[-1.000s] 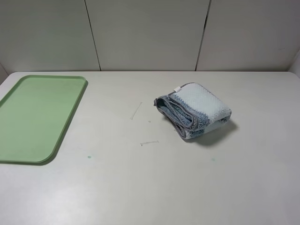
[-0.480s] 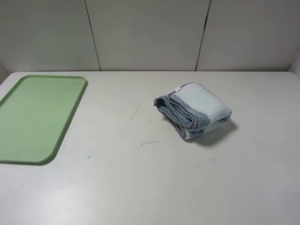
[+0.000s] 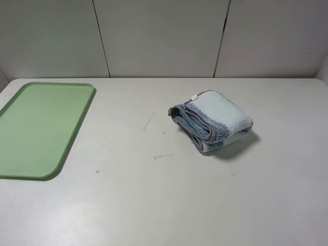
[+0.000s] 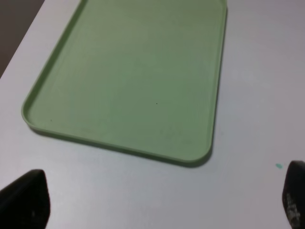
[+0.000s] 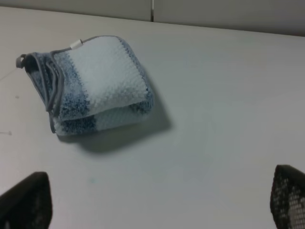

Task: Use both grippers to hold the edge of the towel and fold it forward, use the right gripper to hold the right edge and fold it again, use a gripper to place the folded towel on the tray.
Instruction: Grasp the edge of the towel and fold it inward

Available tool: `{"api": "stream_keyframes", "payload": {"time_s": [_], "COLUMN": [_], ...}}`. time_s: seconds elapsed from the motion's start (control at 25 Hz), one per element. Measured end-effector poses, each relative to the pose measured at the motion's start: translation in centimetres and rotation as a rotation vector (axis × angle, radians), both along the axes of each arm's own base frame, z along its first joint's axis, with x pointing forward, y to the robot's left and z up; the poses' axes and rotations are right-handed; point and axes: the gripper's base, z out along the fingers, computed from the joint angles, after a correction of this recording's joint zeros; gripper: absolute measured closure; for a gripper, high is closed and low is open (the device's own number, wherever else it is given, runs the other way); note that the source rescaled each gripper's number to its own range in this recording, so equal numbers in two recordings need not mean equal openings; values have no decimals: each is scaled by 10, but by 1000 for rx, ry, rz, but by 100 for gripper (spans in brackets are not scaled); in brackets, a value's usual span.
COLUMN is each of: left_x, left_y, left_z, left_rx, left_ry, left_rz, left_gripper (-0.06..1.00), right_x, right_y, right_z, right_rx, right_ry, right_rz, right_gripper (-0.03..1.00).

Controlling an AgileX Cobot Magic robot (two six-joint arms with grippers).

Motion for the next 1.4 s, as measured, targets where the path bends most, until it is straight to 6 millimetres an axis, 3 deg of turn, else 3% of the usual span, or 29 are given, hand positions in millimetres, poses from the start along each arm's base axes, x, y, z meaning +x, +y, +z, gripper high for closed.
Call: {"api": "stream_keyframes", "payload": {"time_s": [1.0, 1.16, 1.4], "left_x": [0, -1, 35], "left_y": [0, -1, 3], "left_z": [0, 10, 39], "left_rx": [4, 6, 24], "left_ry": [-2, -18, 136], "left_rz": [-3, -10, -37], "left_gripper": [-3, -3, -3], "right_x": [0, 0, 0], "right_y": [0, 0, 0], "right_z": [0, 0, 0], "right_rx": [0, 0, 0], "right_ry": [0, 0, 0], "right_rz": [0, 0, 0], "right_gripper": [-3, -3, -3]}}
